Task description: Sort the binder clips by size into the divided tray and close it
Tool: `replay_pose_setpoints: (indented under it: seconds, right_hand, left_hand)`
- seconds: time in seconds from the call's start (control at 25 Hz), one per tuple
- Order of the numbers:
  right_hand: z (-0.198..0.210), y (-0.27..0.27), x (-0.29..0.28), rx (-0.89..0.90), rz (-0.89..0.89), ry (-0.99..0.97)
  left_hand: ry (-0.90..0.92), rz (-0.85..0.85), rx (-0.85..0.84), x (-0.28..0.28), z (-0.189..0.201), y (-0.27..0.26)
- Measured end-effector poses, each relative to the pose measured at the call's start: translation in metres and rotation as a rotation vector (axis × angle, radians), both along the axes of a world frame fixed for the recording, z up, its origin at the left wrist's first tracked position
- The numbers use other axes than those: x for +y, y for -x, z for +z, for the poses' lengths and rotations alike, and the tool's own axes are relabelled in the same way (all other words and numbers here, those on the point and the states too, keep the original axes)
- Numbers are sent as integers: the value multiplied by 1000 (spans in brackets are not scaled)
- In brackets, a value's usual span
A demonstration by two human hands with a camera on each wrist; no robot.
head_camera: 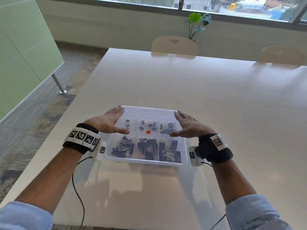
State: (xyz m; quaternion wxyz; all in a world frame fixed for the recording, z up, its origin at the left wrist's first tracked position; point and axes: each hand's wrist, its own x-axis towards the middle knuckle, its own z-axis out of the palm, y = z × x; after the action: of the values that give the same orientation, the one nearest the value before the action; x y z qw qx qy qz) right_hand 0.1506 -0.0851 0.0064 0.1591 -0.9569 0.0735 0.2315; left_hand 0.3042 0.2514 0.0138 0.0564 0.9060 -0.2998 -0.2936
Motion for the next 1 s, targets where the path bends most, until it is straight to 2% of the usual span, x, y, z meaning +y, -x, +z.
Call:
replay_pose_setpoints:
  seconds: [0.4, 0.6, 0.76, 0.92, 1.0]
  right_hand:
    - [-1, -19, -11, 75, -19, 17]
    - [-1, -12, -9, 59, -17, -46]
    - [8, 16, -17, 28, 34, -117]
    - [14, 45, -10, 202, 20, -125]
    - [12, 47, -3, 203, 15, -115]
  left_hand:
    - [-85, -59, 43, -4, -9, -17]
    - [16, -52, 61, 5, -13, -13]
    - [131, -36, 28, 21, -15, -7]
    - [129, -38, 65, 54, -21, 11]
    - [139, -68, 32, 60, -29, 19]
